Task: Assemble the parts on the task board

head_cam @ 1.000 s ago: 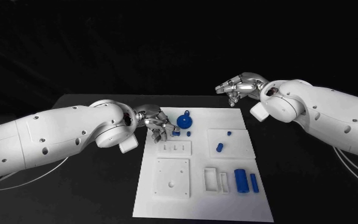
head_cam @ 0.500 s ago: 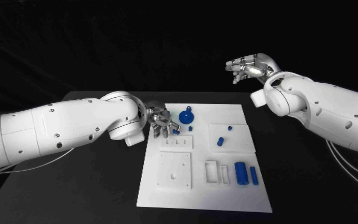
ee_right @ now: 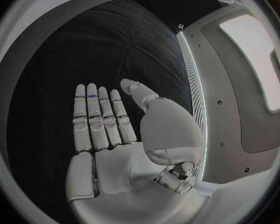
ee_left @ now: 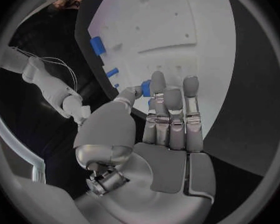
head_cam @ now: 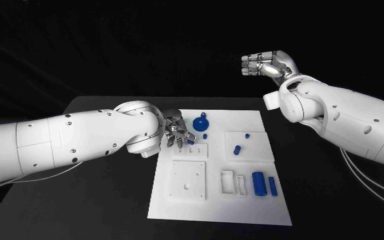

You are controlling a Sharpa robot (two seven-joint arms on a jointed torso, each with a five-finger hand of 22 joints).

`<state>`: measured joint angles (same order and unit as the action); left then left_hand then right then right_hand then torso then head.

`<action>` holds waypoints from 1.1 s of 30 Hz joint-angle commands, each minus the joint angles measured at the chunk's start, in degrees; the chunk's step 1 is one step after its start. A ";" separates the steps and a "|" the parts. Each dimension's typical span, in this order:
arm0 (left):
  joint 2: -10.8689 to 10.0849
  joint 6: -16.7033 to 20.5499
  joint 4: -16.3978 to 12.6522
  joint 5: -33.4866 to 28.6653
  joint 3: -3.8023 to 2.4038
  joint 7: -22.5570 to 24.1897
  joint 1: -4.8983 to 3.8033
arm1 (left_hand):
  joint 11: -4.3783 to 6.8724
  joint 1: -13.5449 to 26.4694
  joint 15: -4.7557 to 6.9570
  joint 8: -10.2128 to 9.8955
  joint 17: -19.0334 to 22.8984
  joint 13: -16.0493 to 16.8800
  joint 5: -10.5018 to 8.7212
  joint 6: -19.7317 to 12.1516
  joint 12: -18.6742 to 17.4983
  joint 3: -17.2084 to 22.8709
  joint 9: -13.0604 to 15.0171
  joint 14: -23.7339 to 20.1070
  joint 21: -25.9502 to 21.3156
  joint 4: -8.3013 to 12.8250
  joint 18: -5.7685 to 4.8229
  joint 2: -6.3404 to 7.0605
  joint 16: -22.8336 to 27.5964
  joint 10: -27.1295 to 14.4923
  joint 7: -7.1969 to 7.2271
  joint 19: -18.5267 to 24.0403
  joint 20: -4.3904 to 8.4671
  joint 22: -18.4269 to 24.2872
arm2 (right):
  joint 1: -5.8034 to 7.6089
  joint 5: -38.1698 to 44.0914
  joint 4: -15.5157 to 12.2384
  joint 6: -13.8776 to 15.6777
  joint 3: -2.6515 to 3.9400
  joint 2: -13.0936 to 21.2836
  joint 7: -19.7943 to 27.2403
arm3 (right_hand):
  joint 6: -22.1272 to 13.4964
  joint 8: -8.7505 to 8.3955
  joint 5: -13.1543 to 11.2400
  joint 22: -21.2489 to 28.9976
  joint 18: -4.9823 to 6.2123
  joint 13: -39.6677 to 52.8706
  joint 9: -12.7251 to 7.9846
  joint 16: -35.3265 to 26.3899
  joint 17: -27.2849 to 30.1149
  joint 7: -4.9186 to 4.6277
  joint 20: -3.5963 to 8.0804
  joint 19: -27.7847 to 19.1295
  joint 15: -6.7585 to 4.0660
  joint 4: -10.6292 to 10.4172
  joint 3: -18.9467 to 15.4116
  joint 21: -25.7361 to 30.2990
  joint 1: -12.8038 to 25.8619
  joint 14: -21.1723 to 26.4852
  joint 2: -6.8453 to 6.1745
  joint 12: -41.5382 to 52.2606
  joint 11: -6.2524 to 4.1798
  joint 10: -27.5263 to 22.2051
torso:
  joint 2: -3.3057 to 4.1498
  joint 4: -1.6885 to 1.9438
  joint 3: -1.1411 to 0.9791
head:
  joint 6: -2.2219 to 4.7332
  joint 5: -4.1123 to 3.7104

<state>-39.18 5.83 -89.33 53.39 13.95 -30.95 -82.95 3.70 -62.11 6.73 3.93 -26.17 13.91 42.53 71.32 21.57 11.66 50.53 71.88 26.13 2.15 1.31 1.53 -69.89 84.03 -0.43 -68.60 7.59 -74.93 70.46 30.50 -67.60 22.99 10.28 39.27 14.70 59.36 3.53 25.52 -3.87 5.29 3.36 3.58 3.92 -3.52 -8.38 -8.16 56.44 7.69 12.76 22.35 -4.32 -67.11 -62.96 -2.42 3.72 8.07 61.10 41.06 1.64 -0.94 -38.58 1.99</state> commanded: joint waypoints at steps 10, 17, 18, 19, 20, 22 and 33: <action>1.53 0.67 1.01 3.20 -0.01 -1.48 1.74 | 0.42 -0.49 -0.06 -0.01 -0.15 0.14 0.22 1.31 0.43 9.92 0.13 0.55 0.36 9.23 -0.03 0.16 0.01 2.24 0.79 -0.11 0.21 -1.13 | -0.04 -0.59 0.00 0.25 0.05 -0.73 3.23 | -0.34 0.01 -0.17 0.06 0.78 -0.07 -0.02 -0.34 0.06 -0.31 -0.19 -0.64 0.24 -0.29 -0.57 -0.05 -0.57 0.48 -0.31 -0.30 0.31 -0.42 | 0.13 -0.03 0.02 | -0.33 -0.03; 1.88 0.15 1.56 3.21 -0.02 -1.54 2.51 | 0.43 -0.47 -0.06 -0.02 -0.19 0.18 0.20 1.31 0.47 10.00 0.18 0.54 0.44 9.21 -0.05 0.18 0.03 2.22 0.80 -0.09 0.22 -1.12 | -0.04 -0.49 0.03 0.07 0.05 -0.78 3.17 | -0.36 0.02 -0.47 0.06 0.81 -0.07 -0.02 -0.33 0.06 -0.33 -0.22 -0.68 0.27 -0.35 -0.58 -0.08 -0.67 0.49 -0.19 -0.28 0.33 -0.46 | 0.16 -0.04 0.03 | -0.43 -0.14; 1.89 0.08 1.60 3.21 -0.02 -1.55 2.55 | 0.43 -0.47 -0.06 -0.02 -0.19 0.18 0.20 1.31 0.47 10.00 0.18 0.54 0.44 9.21 -0.05 0.18 0.03 2.22 0.80 -0.09 0.22 -1.12 | -0.05 -0.49 0.05 0.04 0.05 -0.79 3.15 | -0.36 0.02 -0.48 0.06 0.81 -0.07 -0.02 -0.33 0.06 -0.33 -0.22 -0.68 0.27 -0.35 -0.58 -0.08 -0.67 0.49 -0.19 -0.28 0.33 -0.46 | 0.17 -0.04 0.03 | -0.44 -0.13; 1.90 0.01 1.63 3.21 -0.02 -1.56 2.59 | 0.43 -0.47 -0.06 -0.02 -0.19 0.18 0.20 1.31 0.47 10.00 0.18 0.54 0.44 9.21 -0.05 0.18 0.03 2.22 0.80 -0.09 0.22 -1.12 | -0.05 -0.48 0.06 0.02 0.05 -0.80 3.13 | -0.37 0.02 -0.49 0.06 0.81 -0.07 -0.02 -0.33 0.06 -0.34 -0.22 -0.69 0.28 -0.35 -0.58 -0.08 -0.67 0.49 -0.19 -0.28 0.34 -0.46 | 0.15 -0.01 0.03 | -0.46 -0.13; 1.89 -0.14 1.66 3.21 -0.02 -1.58 2.63 | 0.43 -0.46 -0.05 -0.02 -0.19 0.17 0.21 1.32 0.46 10.03 0.17 0.58 0.47 9.20 -0.06 0.16 0.06 2.24 0.81 -0.10 0.23 -1.11 | -0.05 -0.48 0.08 -0.02 0.05 -0.81 3.09 | -0.42 0.01 -0.58 0.07 0.80 -0.06 -0.02 -0.34 0.07 -0.36 -0.22 -0.73 0.33 -0.34 -0.58 -0.07 -0.70 0.52 -0.20 -0.28 0.39 -0.48 | 0.17 0.01 0.02 | -0.47 -0.11; 1.87 -0.35 1.67 3.20 -0.02 -1.59 2.66 | 0.43 -0.46 -0.05 -0.02 -0.19 0.17 0.21 1.32 0.46 10.03 0.17 0.58 0.47 9.20 -0.06 0.16 0.06 2.24 0.81 -0.10 0.23 -1.11 | -0.07 -0.47 0.12 -0.04 0.05 -0.83 3.05 | -0.44 0.02 -0.68 0.07 0.80 -0.07 -0.02 -0.34 0.06 -0.39 -0.24 -0.75 0.36 -0.35 -0.60 -0.07 -0.72 0.54 -0.19 -0.29 0.42 -0.52 | 0.18 0.03 0.01 | -0.50 -0.11; 1.64 -1.37 1.61 3.11 -0.02 -1.74 2.73 | 0.43 -0.46 -0.05 -0.02 -0.19 0.17 0.21 1.32 0.46 10.03 0.17 0.58 0.47 9.20 -0.06 0.16 0.06 2.24 0.81 -0.10 0.23 -1.11 | -0.28 -0.47 0.23 -0.31 0.05 -0.86 2.86 | -0.48 0.02 -1.02 0.06 0.80 -0.07 -0.02 -0.33 0.06 -0.48 -0.28 -0.85 0.44 -0.43 -0.74 -0.09 -0.71 0.61 -0.17 -0.29 0.48 -0.57 | 0.16 0.02 0.06 | -0.73 -0.10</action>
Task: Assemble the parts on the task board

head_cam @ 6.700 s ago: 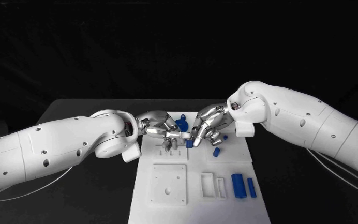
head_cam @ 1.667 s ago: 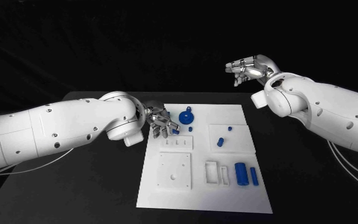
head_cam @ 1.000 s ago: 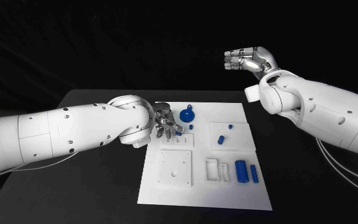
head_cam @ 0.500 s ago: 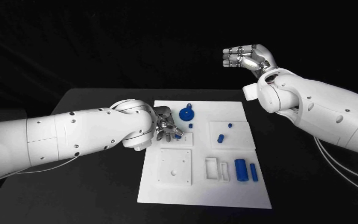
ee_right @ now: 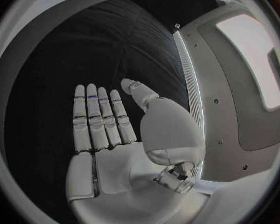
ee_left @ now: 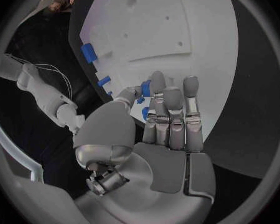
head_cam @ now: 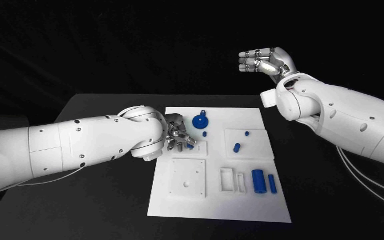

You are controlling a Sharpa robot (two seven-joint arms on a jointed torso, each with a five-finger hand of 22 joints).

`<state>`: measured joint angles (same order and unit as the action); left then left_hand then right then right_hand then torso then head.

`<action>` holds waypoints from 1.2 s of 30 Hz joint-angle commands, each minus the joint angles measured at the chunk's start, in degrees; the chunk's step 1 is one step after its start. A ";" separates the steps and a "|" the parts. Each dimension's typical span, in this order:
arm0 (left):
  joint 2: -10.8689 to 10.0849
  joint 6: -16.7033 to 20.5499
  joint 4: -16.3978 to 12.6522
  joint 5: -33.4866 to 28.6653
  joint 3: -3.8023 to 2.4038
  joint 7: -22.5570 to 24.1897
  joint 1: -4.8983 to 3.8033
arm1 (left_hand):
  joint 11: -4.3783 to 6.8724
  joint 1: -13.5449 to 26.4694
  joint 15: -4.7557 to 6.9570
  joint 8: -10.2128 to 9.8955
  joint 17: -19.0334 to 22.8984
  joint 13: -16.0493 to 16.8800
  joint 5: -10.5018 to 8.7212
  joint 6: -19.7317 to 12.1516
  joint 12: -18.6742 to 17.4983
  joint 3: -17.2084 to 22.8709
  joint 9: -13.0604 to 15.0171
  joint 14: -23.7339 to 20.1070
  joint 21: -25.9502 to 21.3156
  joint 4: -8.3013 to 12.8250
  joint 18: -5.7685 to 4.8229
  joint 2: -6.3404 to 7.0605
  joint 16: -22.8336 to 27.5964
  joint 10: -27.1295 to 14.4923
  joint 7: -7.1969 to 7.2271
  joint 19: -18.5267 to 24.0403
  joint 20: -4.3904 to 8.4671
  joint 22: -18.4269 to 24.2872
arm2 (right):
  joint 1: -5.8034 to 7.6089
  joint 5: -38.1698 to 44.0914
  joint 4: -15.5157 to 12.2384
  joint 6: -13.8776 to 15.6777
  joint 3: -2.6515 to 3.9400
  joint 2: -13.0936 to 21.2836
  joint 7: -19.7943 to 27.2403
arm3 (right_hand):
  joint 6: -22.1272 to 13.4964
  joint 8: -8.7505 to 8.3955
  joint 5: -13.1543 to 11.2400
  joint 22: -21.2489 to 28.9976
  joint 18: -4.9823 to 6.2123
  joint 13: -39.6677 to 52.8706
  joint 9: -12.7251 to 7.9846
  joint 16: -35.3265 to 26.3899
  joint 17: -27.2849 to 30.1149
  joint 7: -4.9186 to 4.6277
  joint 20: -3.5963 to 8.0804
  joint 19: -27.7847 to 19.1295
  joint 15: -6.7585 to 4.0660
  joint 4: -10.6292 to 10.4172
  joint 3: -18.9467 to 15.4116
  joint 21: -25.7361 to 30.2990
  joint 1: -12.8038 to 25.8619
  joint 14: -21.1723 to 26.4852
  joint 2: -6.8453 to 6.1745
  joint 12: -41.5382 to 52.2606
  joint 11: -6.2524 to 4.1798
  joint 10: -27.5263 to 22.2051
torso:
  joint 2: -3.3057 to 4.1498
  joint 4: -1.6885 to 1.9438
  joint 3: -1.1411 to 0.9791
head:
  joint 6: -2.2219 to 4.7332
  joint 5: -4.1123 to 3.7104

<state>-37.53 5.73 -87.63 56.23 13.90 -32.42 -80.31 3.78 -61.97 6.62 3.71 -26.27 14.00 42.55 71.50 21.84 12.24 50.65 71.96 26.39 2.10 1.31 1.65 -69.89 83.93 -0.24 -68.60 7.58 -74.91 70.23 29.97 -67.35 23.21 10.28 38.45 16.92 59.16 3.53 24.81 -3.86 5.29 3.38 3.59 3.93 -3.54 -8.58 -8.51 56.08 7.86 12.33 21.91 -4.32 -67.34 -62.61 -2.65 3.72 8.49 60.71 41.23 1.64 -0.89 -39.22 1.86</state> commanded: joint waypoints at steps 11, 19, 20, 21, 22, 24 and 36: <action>-0.23 -2.12 -0.38 -0.04 0.03 -0.37 0.10 | 0.36 -0.59 0.09 0.20 -0.12 0.12 0.18 1.18 0.25 9.49 0.05 0.63 0.29 9.34 -0.09 0.07 0.15 2.35 0.62 -0.11 0.28 -1.12 | -0.12 0.09 0.10 -0.72 0.04 -0.09 0.53 | -0.31 0.02 -0.60 0.06 0.80 -0.08 -0.03 -0.34 0.08 -0.31 0.04 -0.59 0.31 0.04 -0.38 -0.09 -0.69 0.32 0.14 -0.29 0.08 -0.22 | 0.05 0.03 0.04 | -0.26 0.03; -0.27 -2.59 -0.18 -0.07 0.02 -0.45 0.11 | 0.37 -0.63 0.10 0.19 -0.19 0.15 0.19 1.20 0.30 9.52 0.04 0.65 0.37 9.45 -0.10 0.07 0.14 2.36 0.62 -0.10 0.30 -1.13 | -0.19 0.09 0.17 -0.89 0.04 -0.12 0.50 | -0.28 0.02 -0.75 0.06 0.81 -0.08 -0.03 -0.33 0.07 -0.30 0.03 -0.64 0.29 0.03 -0.37 -0.10 -0.74 0.35 0.23 -0.28 0.08 -0.24 | 0.07 0.02 0.02 | -0.36 0.05; -0.28 -2.66 -0.17 -0.07 0.02 -0.47 0.11 | 0.38 -0.63 0.10 0.18 -0.21 0.16 0.19 1.21 0.32 9.53 0.04 0.65 0.39 9.48 -0.10 0.06 0.13 2.36 0.62 -0.10 0.31 -1.13 | -0.20 0.09 0.18 -0.90 0.04 -0.12 0.49 | -0.28 0.02 -0.75 0.06 0.81 -0.08 -0.03 -0.33 0.07 -0.29 0.03 -0.64 0.29 0.03 -0.37 -0.10 -0.75 0.35 0.24 -0.28 0.08 -0.24 | 0.07 0.02 0.02 | -0.36 0.05; -0.28 -2.70 -0.17 -0.07 0.02 -0.49 0.11 | 0.38 -0.63 0.10 0.18 -0.21 0.16 0.19 1.21 0.32 9.53 0.04 0.65 0.39 9.48 -0.10 0.06 0.13 2.36 0.62 -0.10 0.31 -1.13 | -0.21 0.09 0.19 -0.91 0.04 -0.12 0.49 | -0.24 0.02 -0.83 0.05 0.82 -0.09 -0.03 -0.34 0.08 -0.28 0.02 -0.66 0.32 0.02 -0.37 -0.11 -0.77 0.40 0.28 -0.29 0.08 -0.26 | 0.08 0.03 0.02 | -0.36 0.06; -0.28 -2.75 -0.16 -0.07 0.02 -0.50 0.11 | 0.38 -0.63 0.10 0.18 -0.21 0.16 0.19 1.21 0.32 9.53 0.04 0.65 0.39 9.48 -0.10 0.06 0.13 2.36 0.62 -0.10 0.31 -1.13 | -0.22 0.09 0.20 -0.92 0.04 -0.13 0.49 | -0.24 0.02 -0.83 0.05 0.82 -0.09 -0.03 -0.34 0.08 -0.28 0.02 -0.66 0.32 0.02 -0.37 -0.11 -0.77 0.40 0.28 -0.29 0.08 -0.26 | 0.08 0.03 0.02 | -0.36 0.06; -0.29 -2.87 -0.15 -0.07 0.02 -0.54 0.11 | 0.38 -0.64 0.09 0.18 -0.22 0.16 0.18 1.19 0.31 9.54 0.03 0.62 0.39 9.49 -0.10 0.05 0.15 2.35 0.61 -0.09 0.30 -1.13 | -0.26 0.09 0.23 -0.95 0.04 -0.15 0.49 | -0.24 0.02 -0.87 0.05 0.81 -0.09 -0.03 -0.34 0.08 -0.28 0.01 -0.67 0.31 0.00 -0.38 -0.11 -0.77 0.40 0.29 -0.29 0.07 -0.27 | 0.07 0.03 0.02 | -0.38 0.07; -0.37 -4.19 0.10 -0.07 0.02 -0.87 0.11 | 0.36 -0.64 0.09 0.18 -0.25 0.17 0.12 1.17 0.28 9.52 0.03 0.59 0.44 9.53 -0.09 0.04 0.17 2.33 0.59 -0.04 0.29 -1.13 | -0.55 0.12 0.34 -1.13 0.03 -0.25 0.46 | -0.16 0.02 -0.95 0.06 0.87 -0.09 -0.02 -0.34 0.08 -0.30 0.07 -0.50 0.31 -0.04 -0.28 -0.17 -0.82 0.21 0.38 -0.29 0.06 -0.14 | 0.08 -0.01 0.03 | -0.45 0.05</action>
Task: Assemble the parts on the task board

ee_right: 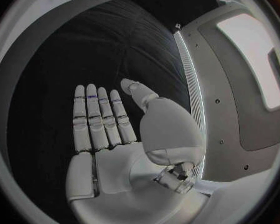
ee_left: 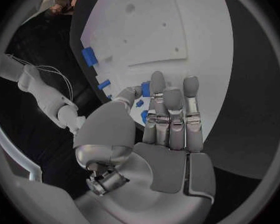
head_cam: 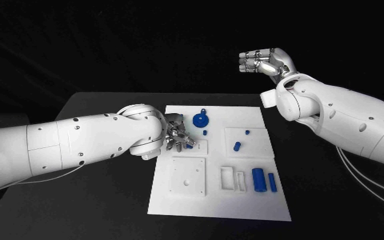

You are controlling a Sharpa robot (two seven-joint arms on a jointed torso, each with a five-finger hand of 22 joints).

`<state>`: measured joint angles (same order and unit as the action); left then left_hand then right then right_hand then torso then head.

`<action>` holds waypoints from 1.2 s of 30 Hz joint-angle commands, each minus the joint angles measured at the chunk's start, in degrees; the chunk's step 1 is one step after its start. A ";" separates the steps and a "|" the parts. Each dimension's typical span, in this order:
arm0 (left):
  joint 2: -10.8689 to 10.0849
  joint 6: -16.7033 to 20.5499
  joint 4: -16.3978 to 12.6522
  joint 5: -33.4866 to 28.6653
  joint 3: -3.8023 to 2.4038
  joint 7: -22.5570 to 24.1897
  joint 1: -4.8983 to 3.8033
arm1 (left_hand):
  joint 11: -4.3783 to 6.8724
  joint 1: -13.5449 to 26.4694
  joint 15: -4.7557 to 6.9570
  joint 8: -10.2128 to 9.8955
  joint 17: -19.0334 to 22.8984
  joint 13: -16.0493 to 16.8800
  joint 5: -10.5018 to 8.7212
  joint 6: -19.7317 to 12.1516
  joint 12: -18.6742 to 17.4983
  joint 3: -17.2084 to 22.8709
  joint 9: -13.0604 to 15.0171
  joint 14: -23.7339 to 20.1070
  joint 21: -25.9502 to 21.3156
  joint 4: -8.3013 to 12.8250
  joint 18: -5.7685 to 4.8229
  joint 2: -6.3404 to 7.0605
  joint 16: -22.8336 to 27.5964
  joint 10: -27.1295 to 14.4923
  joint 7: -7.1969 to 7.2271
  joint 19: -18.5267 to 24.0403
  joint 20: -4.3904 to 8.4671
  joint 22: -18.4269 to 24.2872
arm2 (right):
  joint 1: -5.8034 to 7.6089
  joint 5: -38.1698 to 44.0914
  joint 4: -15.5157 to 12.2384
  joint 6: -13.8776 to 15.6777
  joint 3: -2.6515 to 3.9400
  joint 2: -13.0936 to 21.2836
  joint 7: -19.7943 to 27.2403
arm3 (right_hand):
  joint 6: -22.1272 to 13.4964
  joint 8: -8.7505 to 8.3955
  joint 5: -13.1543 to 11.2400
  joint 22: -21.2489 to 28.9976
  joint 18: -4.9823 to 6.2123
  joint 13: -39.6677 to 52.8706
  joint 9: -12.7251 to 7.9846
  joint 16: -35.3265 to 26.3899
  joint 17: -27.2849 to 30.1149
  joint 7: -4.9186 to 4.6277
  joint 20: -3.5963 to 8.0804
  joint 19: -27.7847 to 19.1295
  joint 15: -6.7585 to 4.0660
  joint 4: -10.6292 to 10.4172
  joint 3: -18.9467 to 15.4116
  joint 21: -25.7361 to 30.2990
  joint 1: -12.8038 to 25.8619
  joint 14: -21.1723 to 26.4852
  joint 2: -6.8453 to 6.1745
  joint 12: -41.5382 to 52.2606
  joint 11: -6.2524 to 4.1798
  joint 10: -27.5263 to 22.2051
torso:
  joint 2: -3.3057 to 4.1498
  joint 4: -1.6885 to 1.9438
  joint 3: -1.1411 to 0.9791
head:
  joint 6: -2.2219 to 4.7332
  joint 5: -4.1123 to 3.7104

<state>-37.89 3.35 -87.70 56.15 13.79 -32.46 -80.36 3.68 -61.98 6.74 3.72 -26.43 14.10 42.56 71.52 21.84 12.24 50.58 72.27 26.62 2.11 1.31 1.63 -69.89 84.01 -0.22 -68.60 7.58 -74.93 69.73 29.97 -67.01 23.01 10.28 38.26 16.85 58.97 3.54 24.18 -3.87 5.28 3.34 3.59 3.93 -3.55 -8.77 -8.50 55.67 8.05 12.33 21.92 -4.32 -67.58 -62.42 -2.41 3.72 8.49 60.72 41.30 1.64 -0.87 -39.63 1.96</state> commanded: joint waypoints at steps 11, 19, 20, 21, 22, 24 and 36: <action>0.00 -2.18 0.59 0.00 0.13 -1.00 0.16 | 0.46 -0.63 -0.03 0.17 -0.09 0.06 0.11 1.14 0.28 9.53 0.09 0.27 0.20 9.52 -0.09 0.06 0.17 2.25 0.57 -0.04 0.29 -1.10 | -0.10 0.12 0.09 -0.97 0.03 -0.09 0.55 | 0.05 0.02 -0.52 0.07 0.84 -0.05 -0.04 -0.34 0.09 -0.10 0.03 -0.18 0.09 -0.05 -0.23 -0.11 -0.62 0.13 0.17 -0.29 0.05 -0.17 | 0.01 0.02 0.01 | -0.05 -0.04; 0.16 -2.37 0.97 0.00 0.13 -1.08 0.16 | 0.46 -0.65 -0.03 0.19 -0.17 0.13 0.07 1.15 0.32 9.50 0.12 0.26 0.29 9.57 -0.07 0.00 0.14 2.27 0.57 -0.01 0.29 -1.10 | -0.15 0.13 0.13 -0.96 0.03 -0.11 0.54 | 0.05 0.02 -0.52 0.07 0.84 -0.05 -0.04 -0.34 0.09 -0.10 0.03 -0.18 0.09 -0.05 -0.23 -0.11 -0.62 0.13 0.17 -0.29 0.05 -0.17 | 0.02 0.00 0.02 | -0.11 -0.07; 0.19 -2.39 1.03 0.00 0.13 -1.12 0.16 | 0.48 -0.63 -0.02 0.20 -0.21 0.18 0.07 1.16 0.40 9.49 0.15 0.29 0.34 9.59 -0.07 0.01 0.09 2.28 0.58 -0.03 0.30 -1.11 | -0.16 0.13 0.13 -0.96 0.03 -0.11 0.54 | 0.06 0.02 -0.57 0.07 0.84 -0.05 -0.04 -0.34 0.09 -0.10 0.03 -0.18 0.08 -0.04 -0.20 -0.11 -0.64 0.14 0.19 -0.29 0.04 -0.18 | 0.02 0.00 0.01 | -0.11 -0.07; 0.23 -2.41 1.10 0.00 0.13 -1.15 0.16 | 0.48 -0.63 -0.01 0.20 -0.22 0.19 0.07 1.17 0.41 9.48 0.16 0.30 0.35 9.59 -0.07 0.01 0.07 2.28 0.58 -0.03 0.30 -1.11 | -0.16 0.14 0.13 -0.97 0.03 -0.11 0.54 | 0.08 0.02 -0.66 0.07 0.84 -0.05 -0.04 -0.34 0.09 -0.09 0.03 -0.19 0.07 -0.03 -0.13 -0.11 -0.69 0.17 0.22 -0.29 0.02 -0.20 | 0.02 0.00 0.01 | -0.11 -0.07; 0.27 -2.44 1.16 0.00 0.13 -1.18 0.16 | 0.48 -0.63 -0.01 0.20 -0.22 0.19 0.07 1.17 0.41 9.48 0.16 0.30 0.35 9.59 -0.07 0.01 0.07 2.28 0.58 -0.03 0.30 -1.11 | -0.17 0.14 0.13 -0.98 0.03 -0.11 0.54 | 0.08 0.02 -0.66 0.07 0.84 -0.05 -0.04 -0.34 0.09 -0.09 0.03 -0.19 0.07 -0.03 -0.13 -0.11 -0.69 0.17 0.22 -0.29 0.02 -0.20 | 0.01 0.00 0.00 | -0.13 -0.07; 0.35 -2.52 1.26 -0.04 0.13 -1.22 0.16 | 0.51 -0.59 0.01 0.21 -0.27 0.27 0.06 1.21 0.55 9.47 0.22 0.36 0.41 9.59 -0.07 -0.01 -0.02 2.30 0.61 -0.07 0.32 -1.12 | -0.17 0.14 0.14 -0.99 0.03 -0.12 0.53 | 0.08 0.02 -0.66 0.07 0.84 -0.05 -0.04 -0.34 0.09 -0.09 0.03 -0.19 0.07 -0.03 -0.13 -0.11 -0.69 0.17 0.22 -0.29 0.02 -0.20 | 0.01 0.00 -0.01 | -0.18 -0.08; 0.92 -2.74 1.52 -0.60 0.12 -1.29 0.15 | 0.96 0.18 0.48 0.35 -1.34 1.45 -0.31 3.14 3.42 9.23 2.03 1.15 1.06 8.83 -0.49 0.05 -1.33 2.50 1.50 -0.66 0.76 -1.11 | -0.24 0.30 0.07 -1.22 0.03 -0.11 0.18 | 0.10 0.02 -0.62 0.07 0.89 -0.05 -0.03 -0.31 0.08 -0.11 0.08 -0.06 0.16 0.01 0.03 -0.18 -0.69 -0.09 0.22 -0.29 0.07 -0.10 | 0.02 -0.01 -0.03 | -0.18 -0.08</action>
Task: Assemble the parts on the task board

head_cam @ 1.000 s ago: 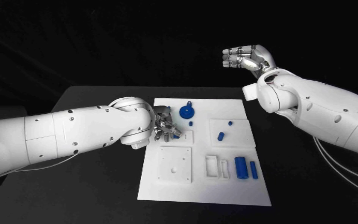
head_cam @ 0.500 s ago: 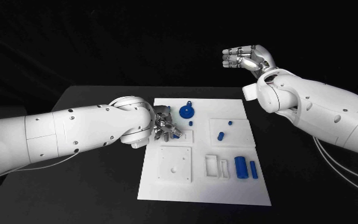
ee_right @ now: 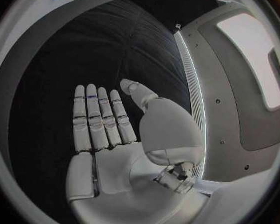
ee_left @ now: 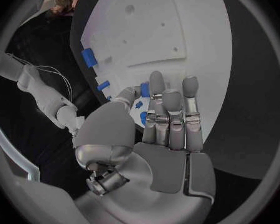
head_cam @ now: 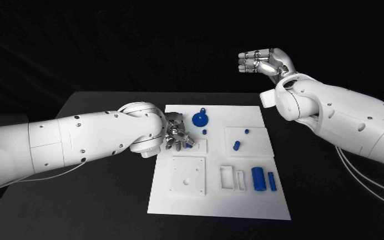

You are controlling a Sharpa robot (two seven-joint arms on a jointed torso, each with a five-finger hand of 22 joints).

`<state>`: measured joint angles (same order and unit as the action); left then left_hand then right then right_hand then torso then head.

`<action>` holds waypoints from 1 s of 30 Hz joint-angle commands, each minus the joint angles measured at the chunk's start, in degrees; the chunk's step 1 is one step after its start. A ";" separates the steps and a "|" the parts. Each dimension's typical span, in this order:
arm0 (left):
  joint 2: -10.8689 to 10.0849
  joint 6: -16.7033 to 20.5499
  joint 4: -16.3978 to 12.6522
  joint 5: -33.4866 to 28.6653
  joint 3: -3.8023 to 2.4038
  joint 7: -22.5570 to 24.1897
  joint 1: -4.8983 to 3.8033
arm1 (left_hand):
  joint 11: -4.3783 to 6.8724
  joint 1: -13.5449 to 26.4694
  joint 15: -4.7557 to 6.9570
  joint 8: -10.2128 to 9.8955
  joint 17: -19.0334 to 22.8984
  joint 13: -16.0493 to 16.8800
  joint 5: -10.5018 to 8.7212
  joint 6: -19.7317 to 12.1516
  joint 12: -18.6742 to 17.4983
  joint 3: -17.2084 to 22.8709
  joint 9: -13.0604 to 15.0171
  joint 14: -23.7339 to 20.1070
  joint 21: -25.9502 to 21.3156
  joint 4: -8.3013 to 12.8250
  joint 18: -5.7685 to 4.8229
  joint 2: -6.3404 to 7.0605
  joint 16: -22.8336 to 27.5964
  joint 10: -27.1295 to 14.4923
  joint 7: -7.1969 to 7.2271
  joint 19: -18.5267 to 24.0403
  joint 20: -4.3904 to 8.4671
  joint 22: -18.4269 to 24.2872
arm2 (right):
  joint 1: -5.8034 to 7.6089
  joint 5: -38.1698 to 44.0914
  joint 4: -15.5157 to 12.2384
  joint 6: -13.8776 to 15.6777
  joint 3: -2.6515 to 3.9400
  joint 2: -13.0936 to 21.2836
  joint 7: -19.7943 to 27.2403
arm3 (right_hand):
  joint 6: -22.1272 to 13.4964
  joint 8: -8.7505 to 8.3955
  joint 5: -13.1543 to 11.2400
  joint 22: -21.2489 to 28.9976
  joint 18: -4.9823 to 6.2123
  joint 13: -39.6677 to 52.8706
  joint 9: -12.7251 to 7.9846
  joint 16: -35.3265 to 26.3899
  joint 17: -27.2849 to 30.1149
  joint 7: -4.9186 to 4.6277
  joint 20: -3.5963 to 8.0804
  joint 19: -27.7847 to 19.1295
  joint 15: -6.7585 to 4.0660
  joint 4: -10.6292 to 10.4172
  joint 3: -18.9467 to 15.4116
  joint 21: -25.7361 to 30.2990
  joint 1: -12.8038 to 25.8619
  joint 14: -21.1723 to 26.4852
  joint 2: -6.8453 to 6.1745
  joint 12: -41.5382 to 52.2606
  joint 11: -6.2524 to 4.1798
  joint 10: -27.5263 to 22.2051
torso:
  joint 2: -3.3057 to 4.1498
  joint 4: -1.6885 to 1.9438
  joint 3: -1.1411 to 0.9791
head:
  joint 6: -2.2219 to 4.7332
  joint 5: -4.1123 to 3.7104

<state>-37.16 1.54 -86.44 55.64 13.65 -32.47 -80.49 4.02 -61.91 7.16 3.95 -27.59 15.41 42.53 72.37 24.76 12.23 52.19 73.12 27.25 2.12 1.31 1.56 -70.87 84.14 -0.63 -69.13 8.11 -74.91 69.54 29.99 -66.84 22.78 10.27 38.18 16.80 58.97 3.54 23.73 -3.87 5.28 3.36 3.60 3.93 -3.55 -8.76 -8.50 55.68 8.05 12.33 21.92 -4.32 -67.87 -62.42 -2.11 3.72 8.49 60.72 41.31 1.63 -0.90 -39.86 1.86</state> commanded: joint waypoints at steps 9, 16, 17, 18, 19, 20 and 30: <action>0.55 -1.08 0.29 -0.11 0.27 -1.20 0.28 | 0.75 0.26 0.21 0.04 -1.20 0.84 -0.32 3.59 2.91 9.21 1.65 0.91 1.05 8.48 -0.59 0.33 -1.12 2.47 2.37 -0.38 0.34 -1.15 | -0.13 0.35 -0.04 -1.14 0.04 -0.07 0.17 | 0.00 0.02 -0.15 0.09 0.80 -0.07 -0.04 -0.36 0.09 -0.09 -0.02 -0.36 0.13 0.03 0.00 0.00 -0.40 0.35 -0.14 -0.30 -0.04 -0.38 | 0.01 -0.01 0.00 | -0.03 0.06; 0.80 -0.76 0.52 0.03 0.26 -1.12 0.28 | 0.70 0.36 0.37 0.03 -2.09 2.59 -0.22 4.27 4.33 9.24 2.58 1.28 1.70 8.42 -0.61 0.34 -1.47 2.49 2.57 -0.51 0.47 -1.15 | -0.21 0.35 0.07 -1.27 0.04 -0.14 0.15 | 0.02 0.01 -0.11 0.09 0.77 -0.07 -0.04 -0.34 0.09 -0.09 -0.06 -0.54 0.16 0.07 0.06 0.02 -0.40 0.50 -0.12 -0.29 -0.05 -0.37 | 0.06 0.02 -0.01 | -0.06 0.07; 0.84 -0.73 0.57 0.04 0.26 -1.11 0.28 | 0.71 0.36 0.37 0.04 -2.10 2.62 -0.21 4.28 4.34 9.24 2.59 1.29 1.71 8.42 -0.61 0.33 -1.47 2.50 2.58 -0.51 0.47 -1.15 | -0.24 0.35 0.08 -1.29 0.04 -0.15 0.15 | 0.02 0.01 -0.11 0.09 0.77 -0.07 -0.04 -0.34 0.09 -0.09 -0.06 -0.54 0.16 0.07 0.06 0.02 -0.40 0.50 -0.12 -0.29 -0.05 -0.37 | 0.06 0.03 -0.01 | -0.06 0.07; 0.87 -0.72 0.61 0.05 0.26 -1.11 0.28 | 0.72 0.35 0.38 0.04 -2.14 2.70 -0.17 4.31 4.36 9.27 2.62 1.32 1.74 8.45 -0.61 0.33 -1.48 2.51 2.58 -0.51 0.48 -1.15 | -0.26 0.35 0.09 -1.30 0.04 -0.16 0.15 | 0.02 0.01 -0.11 0.09 0.77 -0.07 -0.04 -0.34 0.09 -0.09 -0.06 -0.54 0.16 0.07 0.06 0.02 -0.40 0.50 -0.12 -0.29 -0.05 -0.37 | 0.07 0.03 -0.02 | -0.05 0.07; 0.90 -0.72 0.65 0.06 0.26 -1.10 0.27 | 0.72 0.35 0.38 0.04 -2.14 2.70 -0.17 4.31 4.36 9.27 2.62 1.32 1.75 8.45 -0.61 0.33 -1.48 2.51 2.59 -0.51 0.48 -1.15 | -0.29 0.35 0.10 -1.32 0.04 -0.18 0.15 | 0.02 0.01 -0.11 0.09 0.77 -0.07 -0.04 -0.34 0.09 -0.09 -0.06 -0.54 0.16 0.07 0.06 0.02 -0.40 0.50 -0.12 -0.29 -0.05 -0.37 | 0.06 0.02 -0.02 | -0.07 0.07; 0.92 -0.74 0.69 0.06 0.26 -1.10 0.27 | 0.74 0.36 0.39 0.04 -2.21 2.82 -0.16 4.35 4.41 9.27 2.66 1.38 1.80 8.49 -0.59 0.34 -1.51 2.52 2.60 -0.53 0.48 -1.15 | -0.32 0.35 0.10 -1.34 0.04 -0.18 0.15 | 0.02 0.01 -0.11 0.09 0.77 -0.07 -0.04 -0.34 0.09 -0.09 -0.06 -0.54 0.16 0.07 0.06 0.02 -0.40 0.50 -0.12 -0.29 -0.05 -0.37 | 0.06 0.00 -0.02 | -0.13 0.09; 1.48 -1.79 1.22 0.09 0.25 -1.33 0.26 | 0.75 0.35 0.40 0.01 -2.47 3.23 -0.18 4.42 4.61 9.39 2.77 1.48 2.01 8.66 -0.57 0.18 -1.56 2.52 2.61 -0.54 0.49 -1.16 | -0.51 0.35 0.11 -1.36 0.04 -0.20 0.13 | 0.03 0.01 -0.06 0.08 0.77 -0.07 -0.04 -0.35 0.09 -0.08 -0.08 -0.65 0.17 0.16 0.31 -0.02 -0.40 0.57 -0.05 -0.29 -0.05 -0.37 | 0.01 0.02 -0.03 | -0.27 0.11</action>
<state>-35.93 0.83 -85.45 55.57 13.73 -32.97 -80.46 4.22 -61.20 7.64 4.28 -30.01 18.59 42.10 73.62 29.17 12.43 54.90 74.23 29.06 1.92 1.31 2.27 -72.07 84.34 -0.79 -69.53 8.51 -74.95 69.05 30.05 -66.67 22.34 10.28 38.03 16.63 58.98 3.54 23.74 -3.83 5.28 3.37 3.60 3.93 -3.52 -8.76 -8.71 55.47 8.26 12.33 21.92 -4.32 -67.87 -62.21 -2.11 3.72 8.49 60.72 41.37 1.64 -0.94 -40.10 1.98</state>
